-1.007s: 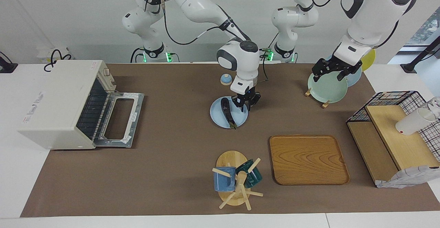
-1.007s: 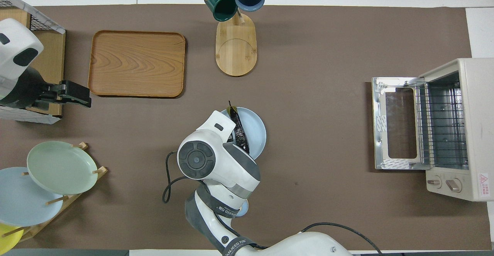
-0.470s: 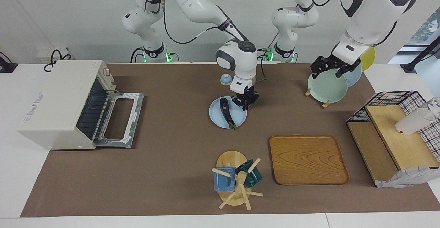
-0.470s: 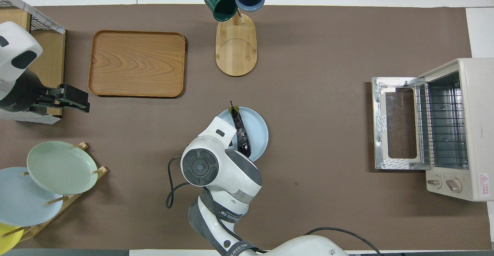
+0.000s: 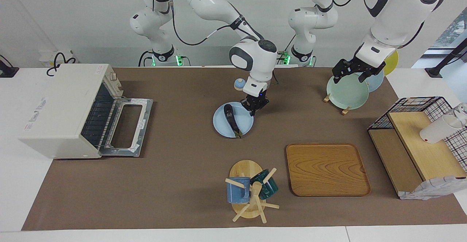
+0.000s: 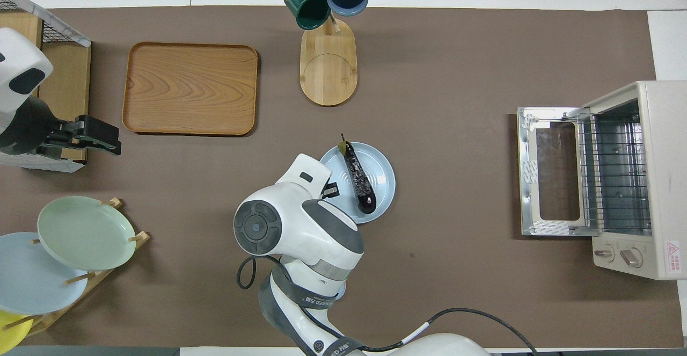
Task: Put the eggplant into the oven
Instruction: 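Grasp the blue plate rim with the right gripper and lift it, then carry the plate with the eggplant into the open oven with the right gripper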
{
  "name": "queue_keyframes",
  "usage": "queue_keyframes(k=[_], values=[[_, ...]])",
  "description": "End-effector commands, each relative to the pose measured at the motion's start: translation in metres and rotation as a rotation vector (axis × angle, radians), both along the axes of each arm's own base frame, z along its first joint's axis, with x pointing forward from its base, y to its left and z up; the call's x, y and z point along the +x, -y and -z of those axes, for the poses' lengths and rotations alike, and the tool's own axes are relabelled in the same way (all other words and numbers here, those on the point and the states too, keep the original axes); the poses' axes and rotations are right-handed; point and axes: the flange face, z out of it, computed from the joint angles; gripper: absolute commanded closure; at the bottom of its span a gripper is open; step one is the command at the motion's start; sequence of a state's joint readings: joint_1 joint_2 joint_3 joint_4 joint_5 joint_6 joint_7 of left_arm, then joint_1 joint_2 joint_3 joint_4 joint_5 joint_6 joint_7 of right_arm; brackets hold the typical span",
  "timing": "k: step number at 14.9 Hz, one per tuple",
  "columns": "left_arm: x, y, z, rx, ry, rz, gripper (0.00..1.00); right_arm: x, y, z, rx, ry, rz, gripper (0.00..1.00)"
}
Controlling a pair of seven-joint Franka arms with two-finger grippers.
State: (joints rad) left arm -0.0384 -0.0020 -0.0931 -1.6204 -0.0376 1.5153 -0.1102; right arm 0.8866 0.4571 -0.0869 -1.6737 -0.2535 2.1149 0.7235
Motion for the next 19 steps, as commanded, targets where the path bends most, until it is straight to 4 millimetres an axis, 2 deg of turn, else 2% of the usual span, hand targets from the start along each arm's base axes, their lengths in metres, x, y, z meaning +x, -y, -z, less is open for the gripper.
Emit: queue_keyframes(k=[1, 3, 4, 7, 11, 13, 15, 16, 19], values=[[-0.003, -0.003, -0.003, 0.001, -0.005, 0.002, 0.00, 0.037, 0.058, -0.058, -0.038, 0.007, 0.016, 1.00], [-0.003, -0.001, -0.003, 0.001, -0.002, 0.007, 0.00, 0.056, 0.126, -0.089, -0.049, -0.030, 0.036, 1.00], [-0.004, 0.000, -0.004, 0.002, -0.001, 0.004, 0.00, 0.057, 0.161, -0.097, -0.058, -0.051, 0.030, 1.00], [-0.005, 0.001, -0.003, 0.003, -0.009, 0.005, 0.00, 0.043, 0.250, -0.104, -0.081, -0.124, -0.009, 1.00], [-0.005, 0.002, -0.003, 0.003, -0.007, 0.004, 0.00, 0.040, 0.387, -0.117, -0.068, -0.192, -0.038, 1.00], [-0.005, 0.003, -0.003, 0.002, -0.005, 0.013, 0.00, 0.034, 0.441, -0.118, -0.012, -0.224, -0.037, 1.00], [-0.005, 0.003, -0.003, 0.003, -0.002, 0.014, 0.00, 0.030, 0.486, -0.114, 0.024, -0.244, -0.054, 1.00], [-0.005, 0.003, -0.003, 0.003, -0.002, 0.014, 0.00, 0.030, 0.503, -0.113, 0.043, -0.245, -0.059, 1.00], [-0.005, 0.003, -0.003, 0.004, -0.005, 0.010, 0.00, 0.025, 0.526, -0.104, 0.053, -0.227, -0.080, 1.00]])
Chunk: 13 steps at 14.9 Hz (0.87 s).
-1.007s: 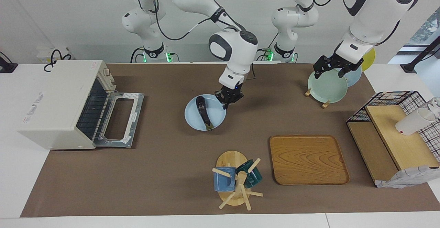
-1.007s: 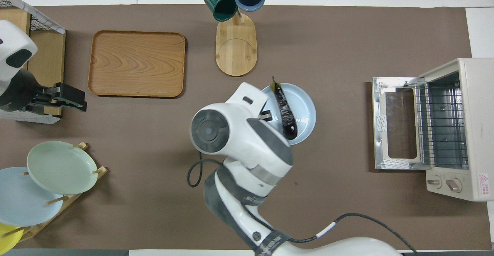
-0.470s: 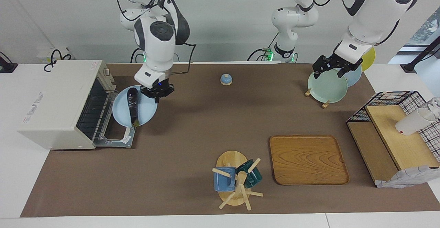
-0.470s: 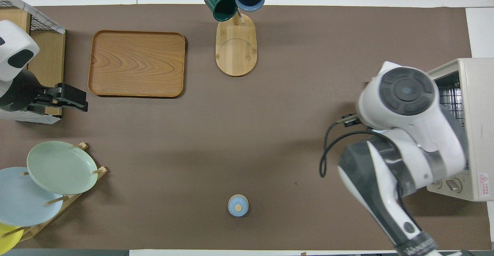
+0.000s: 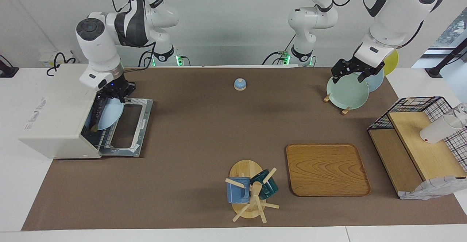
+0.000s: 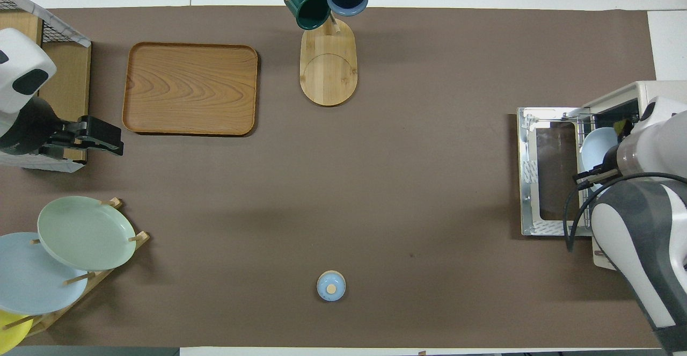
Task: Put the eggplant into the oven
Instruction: 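Carry the plate with the eggplant into the open oven with the right gripper, then release the plate inside the oven and withdraw the right gripper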
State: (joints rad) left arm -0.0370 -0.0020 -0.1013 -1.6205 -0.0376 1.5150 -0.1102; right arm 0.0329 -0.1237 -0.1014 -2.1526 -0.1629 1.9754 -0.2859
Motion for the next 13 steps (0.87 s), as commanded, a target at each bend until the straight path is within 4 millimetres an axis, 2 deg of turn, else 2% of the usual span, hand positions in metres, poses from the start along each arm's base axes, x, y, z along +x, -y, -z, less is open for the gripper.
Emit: queue_keyframes(k=[1, 4, 6, 9, 10, 12, 13], values=[[-0.005, -0.003, -0.003, 0.004, -0.006, -0.001, 0.00, -0.010, 0.008, 0.009, 0.020, 0.034, -0.039, 1.00], [-0.004, -0.008, -0.003, 0.004, -0.006, -0.012, 0.00, -0.017, 0.014, 0.034, 0.026, 0.066, -0.039, 1.00], [-0.004, -0.010, -0.003, 0.004, -0.007, -0.015, 0.00, -0.017, 0.013, 0.044, 0.028, 0.075, -0.046, 1.00], [-0.004, -0.010, -0.003, 0.004, -0.007, -0.015, 0.00, -0.016, 0.014, 0.048, 0.030, 0.069, -0.043, 0.98], [-0.004, -0.010, -0.003, 0.004, -0.007, -0.015, 0.00, -0.016, 0.014, 0.050, 0.031, 0.064, -0.042, 0.91], [-0.004, -0.010, -0.003, 0.004, -0.007, -0.015, 0.00, -0.015, 0.014, 0.057, 0.031, 0.051, -0.035, 0.86], [-0.004, -0.010, -0.003, 0.004, -0.007, -0.015, 0.00, -0.015, 0.014, 0.058, 0.031, 0.050, -0.035, 0.78]])
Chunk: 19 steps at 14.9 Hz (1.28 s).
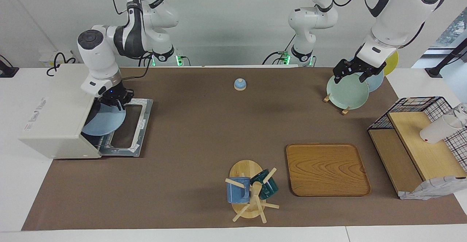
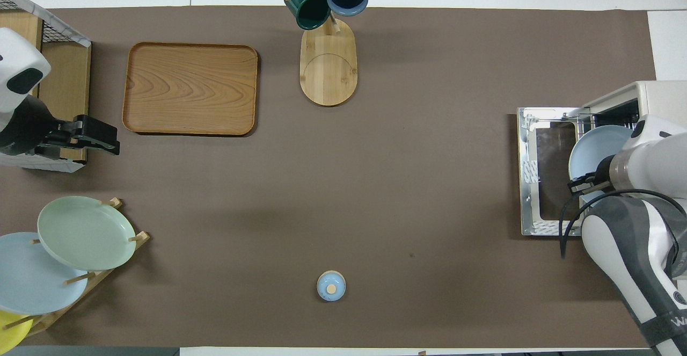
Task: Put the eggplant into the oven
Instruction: 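Release the plate inside the oven and withdraw the right gripper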
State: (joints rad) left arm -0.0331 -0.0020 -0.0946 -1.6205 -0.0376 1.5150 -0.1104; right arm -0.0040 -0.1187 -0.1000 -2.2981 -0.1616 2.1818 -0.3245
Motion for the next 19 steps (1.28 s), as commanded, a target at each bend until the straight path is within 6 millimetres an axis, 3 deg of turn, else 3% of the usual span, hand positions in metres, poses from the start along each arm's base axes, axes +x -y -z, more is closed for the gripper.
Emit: queue_keyframes(k=[1, 4, 6, 7, 8, 9, 12, 17, 19], values=[[-0.004, -0.004, -0.003, 0.004, -0.007, -0.004, 0.00, 0.000, 0.002, 0.005, 0.017, 0.002, -0.009, 0.69], [-0.004, -0.004, -0.003, 0.004, -0.007, -0.004, 0.00, 0.009, -0.010, -0.016, 0.048, -0.011, -0.010, 0.68], [-0.004, -0.004, -0.003, 0.004, -0.007, -0.004, 0.00, 0.022, -0.034, -0.031, 0.077, -0.009, -0.024, 0.69], [-0.004, -0.004, -0.003, 0.004, -0.007, -0.004, 0.00, 0.025, -0.049, -0.031, 0.078, 0.009, -0.039, 0.75], [-0.004, -0.004, -0.003, 0.004, -0.007, -0.004, 0.00, 0.029, -0.063, -0.030, 0.079, 0.039, -0.027, 0.89], [-0.004, -0.004, -0.003, 0.004, -0.007, -0.004, 0.00, 0.034, -0.079, -0.020, 0.081, 0.058, -0.017, 1.00], [-0.004, -0.004, -0.003, 0.004, -0.007, -0.004, 0.00, 0.049, -0.103, 0.024, 0.080, 0.066, 0.024, 1.00], [-0.004, -0.004, -0.003, 0.004, -0.007, -0.004, 0.00, 0.040, -0.097, 0.068, 0.080, 0.055, 0.051, 1.00], [-0.004, -0.004, -0.003, 0.004, -0.007, -0.004, 0.00, 0.037, -0.094, 0.076, 0.079, 0.050, 0.058, 1.00]])
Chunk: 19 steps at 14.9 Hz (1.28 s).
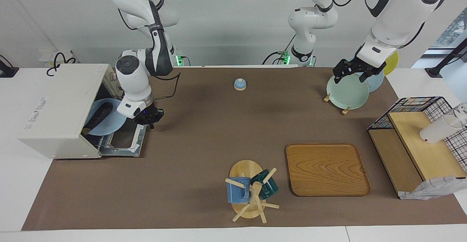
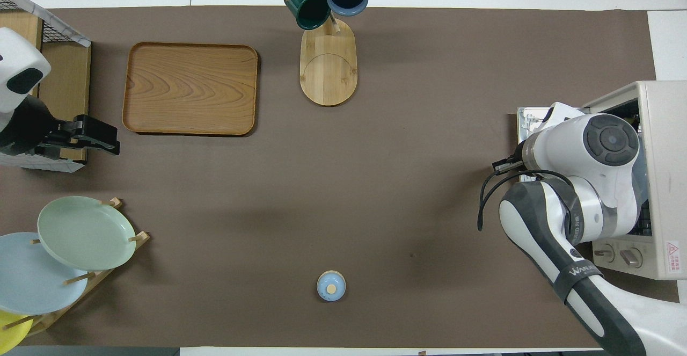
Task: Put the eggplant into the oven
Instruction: 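Push the oven door closed with the right gripper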
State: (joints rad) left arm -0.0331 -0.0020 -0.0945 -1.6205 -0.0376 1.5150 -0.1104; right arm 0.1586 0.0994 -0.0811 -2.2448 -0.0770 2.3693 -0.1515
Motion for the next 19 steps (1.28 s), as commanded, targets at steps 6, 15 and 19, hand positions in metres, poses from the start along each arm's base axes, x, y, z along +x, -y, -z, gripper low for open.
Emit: queue_keyframes(k=[6, 15, 19], values=[[-0.005, -0.004, -0.003, 0.004, -0.008, -0.004, 0.00, -0.010, 0.014, 0.019, 0.017, -0.003, 0.045, 1.00], [-0.004, -0.004, -0.003, 0.004, -0.007, -0.004, 0.00, -0.016, 0.014, 0.024, 0.001, 0.008, 0.013, 1.00], [-0.005, -0.004, -0.003, 0.004, -0.008, -0.004, 0.00, -0.008, 0.013, 0.016, -0.085, 0.006, -0.072, 1.00]])
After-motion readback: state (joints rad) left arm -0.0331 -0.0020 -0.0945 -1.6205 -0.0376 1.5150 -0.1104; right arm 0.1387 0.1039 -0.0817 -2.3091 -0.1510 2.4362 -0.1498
